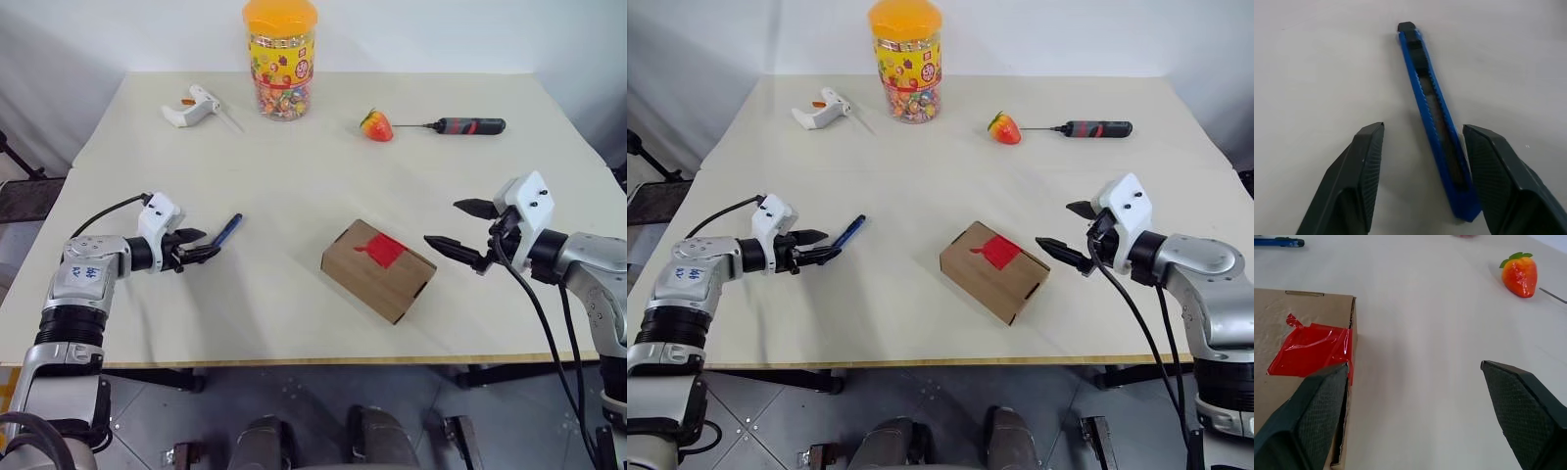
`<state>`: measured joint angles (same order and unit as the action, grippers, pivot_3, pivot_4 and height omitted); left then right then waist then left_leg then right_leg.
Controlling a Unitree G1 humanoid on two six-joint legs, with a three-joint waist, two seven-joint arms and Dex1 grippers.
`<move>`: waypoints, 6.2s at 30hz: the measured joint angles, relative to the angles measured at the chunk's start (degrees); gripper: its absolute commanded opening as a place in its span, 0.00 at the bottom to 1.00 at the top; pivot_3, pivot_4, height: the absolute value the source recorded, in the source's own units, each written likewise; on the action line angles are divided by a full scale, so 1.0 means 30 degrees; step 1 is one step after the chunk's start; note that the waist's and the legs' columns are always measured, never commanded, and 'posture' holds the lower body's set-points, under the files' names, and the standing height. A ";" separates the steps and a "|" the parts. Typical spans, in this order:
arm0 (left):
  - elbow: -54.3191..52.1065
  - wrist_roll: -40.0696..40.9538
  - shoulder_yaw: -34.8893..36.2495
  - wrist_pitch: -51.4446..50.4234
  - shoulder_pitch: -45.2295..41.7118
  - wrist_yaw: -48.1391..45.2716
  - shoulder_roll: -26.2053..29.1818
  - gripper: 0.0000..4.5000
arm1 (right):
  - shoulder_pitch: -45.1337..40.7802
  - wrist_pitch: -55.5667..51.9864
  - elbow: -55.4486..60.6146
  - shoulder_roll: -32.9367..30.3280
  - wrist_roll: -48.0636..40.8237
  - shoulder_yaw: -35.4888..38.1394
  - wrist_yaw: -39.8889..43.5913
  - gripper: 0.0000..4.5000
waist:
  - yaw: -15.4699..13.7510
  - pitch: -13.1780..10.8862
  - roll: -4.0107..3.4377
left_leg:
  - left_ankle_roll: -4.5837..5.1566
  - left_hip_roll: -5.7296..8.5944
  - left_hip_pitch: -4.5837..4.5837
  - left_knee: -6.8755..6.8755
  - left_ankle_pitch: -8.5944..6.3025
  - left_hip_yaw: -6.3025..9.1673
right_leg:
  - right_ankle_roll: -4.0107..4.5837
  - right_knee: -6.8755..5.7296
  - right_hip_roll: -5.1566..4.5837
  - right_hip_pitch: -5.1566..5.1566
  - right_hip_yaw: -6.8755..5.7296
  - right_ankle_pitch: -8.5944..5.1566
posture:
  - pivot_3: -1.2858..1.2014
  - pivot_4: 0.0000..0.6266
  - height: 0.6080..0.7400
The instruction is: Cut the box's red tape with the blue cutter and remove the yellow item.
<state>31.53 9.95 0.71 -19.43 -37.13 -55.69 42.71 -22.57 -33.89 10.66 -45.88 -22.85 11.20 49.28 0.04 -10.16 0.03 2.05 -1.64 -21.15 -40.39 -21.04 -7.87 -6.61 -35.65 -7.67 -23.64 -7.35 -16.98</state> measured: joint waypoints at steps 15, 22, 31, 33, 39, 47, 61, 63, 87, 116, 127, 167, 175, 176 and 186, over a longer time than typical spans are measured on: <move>-0.1784 0.0160 0.0290 0.0247 0.1470 -0.0761 0.0092 0.12 | -0.0402 0.0020 -0.0089 0.0000 0.0027 -0.0083 0.0042 1.00 | 0.0003 0.0004 -0.0007 | 0.0001 -0.0004 0.0007 0.0001 0.0000 -0.0001 | 0.0001 -0.0006 -0.0004 -0.0002 0.0015 0.0000 | 0.52 0.24 1.00; -0.1862 0.0162 0.0292 0.0550 0.1590 -0.0894 0.0088 0.12 | -0.0409 0.0021 -0.0282 0.0000 0.0033 -0.0119 0.0044 1.00 | -0.0002 0.0004 -0.0007 | 0.0002 -0.0004 0.0005 0.0001 -0.0001 -0.0001 | 0.0001 -0.0006 -0.0004 -0.0002 0.0015 0.0000 | 0.52 0.24 1.00; -0.0333 -0.0307 -0.0008 0.2249 0.0772 -0.0724 -0.0209 0.23 | -0.0406 0.0019 -0.0278 0.0000 0.0026 -0.0485 0.0009 1.00 | -0.0185 0.0004 -0.0006 | 0.0018 0.0006 0.0009 -0.0011 0.0009 -0.0003 | -0.0004 -0.0015 -0.0020 0.0004 0.0016 0.0003 | 0.52 0.24 1.00; 0.0034 -0.0387 -0.0033 0.2500 0.0601 -0.0615 -0.0258 0.35 | -0.0407 0.0019 -0.0278 0.0000 0.0026 -0.0486 0.0005 1.00 | -0.0197 0.0004 -0.0007 | 0.0019 0.0004 0.0018 -0.0015 0.0009 -0.0007 | -0.0005 -0.0030 -0.0020 0.0003 0.0025 0.0004 | 0.52 0.24 1.00; 0.0626 -0.0382 0.0031 0.2588 0.0357 -0.0533 -0.0449 0.70 | -0.0406 0.0018 -0.0279 0.0000 0.0025 -0.0486 -0.0003 1.00 | -0.0199 0.0005 -0.0007 | 0.0021 0.0001 0.0027 -0.0026 0.0012 -0.0010 | -0.0005 -0.0051 -0.0019 0.0003 0.0035 0.0003 | 0.52 0.24 1.00; 0.1941 -0.0384 0.0276 0.2972 -0.0317 0.0047 -0.0541 0.70 | -0.0449 0.0018 -0.0309 0.0000 0.0027 -0.0486 -0.0001 1.00 | -0.0064 0.0005 -0.0007 | 0.0022 -0.0002 0.0028 -0.0036 0.0012 -0.0009 | -0.0004 -0.0067 -0.0019 0.0000 0.0036 0.0003 | 0.52 0.24 1.00; 0.3950 0.0156 0.1247 0.2508 -0.1598 0.1390 -0.1257 0.70 | -0.0582 0.0017 -0.0431 0.0000 0.0028 -0.0487 0.0001 1.00 | -0.0002 0.0001 -0.0001 | 0.0022 0.0002 -0.0013 -0.0036 0.0012 -0.0009 | -0.0005 -0.0061 -0.0018 -0.0022 0.0026 0.0003 | 0.52 0.24 1.00; 0.3923 0.0545 0.1507 0.2068 -0.1600 0.0999 -0.1427 0.70 | -0.0583 0.0017 -0.0431 0.0000 0.0029 -0.0489 0.0001 1.00 | 0.0000 -0.0002 0.0004 | 0.0023 0.0003 -0.0016 -0.0036 0.0012 -0.0008 | -0.0005 -0.0059 -0.0018 -0.0022 0.0025 0.0004 | 0.52 0.24 1.00; 0.5864 -0.0637 0.0718 0.3760 -0.2471 0.0034 -0.1248 0.70 | -0.0535 -0.0511 0.0535 0.0007 -0.1014 -0.0530 0.0143 1.00 | 0.0042 -0.0012 0.0036 | 0.0021 0.0003 0.0002 -0.0030 0.0010 -0.0025 | -0.0008 -0.0056 -0.0012 -0.0027 0.0035 0.0005 | 0.52 0.24 1.00; 0.5585 0.0369 0.2186 0.2749 -0.2667 0.1776 -0.2149 0.70 | -0.1170 -0.0306 0.0146 0.0212 -0.1032 -0.1130 0.0330 1.00 | 0.0043 -0.0011 0.0139 | 0.0045 0.0075 -0.0039 0.0071 -0.0014 -0.0178 | -0.0015 -0.0036 -0.0044 -0.0155 -0.0059 0.0016 | 0.52 0.24 1.00; 0.6933 -0.1553 -0.0011 0.5648 -0.3051 -0.0904 -0.0872 0.70 | -0.0615 -0.0376 0.0711 0.0203 -0.1126 -0.0892 0.0160 1.00 | 0.0053 0.0024 0.0103 | 0.0044 0.0021 0.0001 0.0066 -0.0014 -0.0200 | -0.0015 -0.0050 -0.0051 -0.0149 -0.0024 0.0016 | 0.52 0.24 1.00; 0.9277 -0.3822 -0.2096 1.1593 -0.3990 -0.0060 -0.1752 0.12 | -0.1171 -0.0301 0.0079 0.0127 -0.1194 -0.1205 0.0021 1.00 | -0.0344 0.0267 -0.0166 | 0.0154 0.0150 0.0249 0.0095 0.0006 -0.0204 | -0.0041 -0.0098 -0.0285 0.0057 -0.0086 0.0031 | 0.52 0.24 1.00; 0.9250 -0.2599 -0.1180 0.3397 -0.5211 -0.3686 -0.1794 0.01 | -0.1176 -0.0300 0.0077 0.0127 -0.1193 -0.1206 0.0008 1.00 | -0.0079 0.0274 -0.0174 | 0.0206 0.0192 0.0240 0.0117 -0.0025 -0.0207 | -0.0054 -0.0079 -0.0293 0.0056 -0.0088 0.0033 | 0.52 0.24 1.00; 0.9153 -0.2391 -0.1106 0.2154 -0.5314 -0.4262 -0.1772 0.01 | -0.1176 -0.0300 0.0076 0.0128 -0.1193 -0.1206 0.0009 1.00 | -0.0017 0.0274 -0.0174 | 0.0220 0.0197 0.0239 0.0117 -0.0034 -0.0206 | -0.0058 -0.0076 -0.0295 0.0056 -0.0086 0.0035 | 0.52 0.24 1.00; 0.4996 -0.0359 -0.0758 -0.8586 -0.2989 -0.8191 -0.0288 0.01 | -0.1147 -0.0313 0.0120 0.0128 -0.1214 -0.1195 -0.0007 1.00 | 0.0552 0.0251 -0.0136 | 0.0221 0.0197 0.0222 0.0152 -0.0067 -0.0196 | -0.0081 -0.0041 -0.0297 0.0045 -0.0082 0.0035 | 0.52 0.24 1.00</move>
<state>46.52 8.88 -1.56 -45.19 -46.09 -80.26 41.85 -26.01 -34.83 11.02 -45.50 -26.49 7.61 49.26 1.69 -9.41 -0.38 2.72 -1.05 -20.48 -39.93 -21.24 -8.46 -6.85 -35.77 -8.56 -23.50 -7.59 -16.87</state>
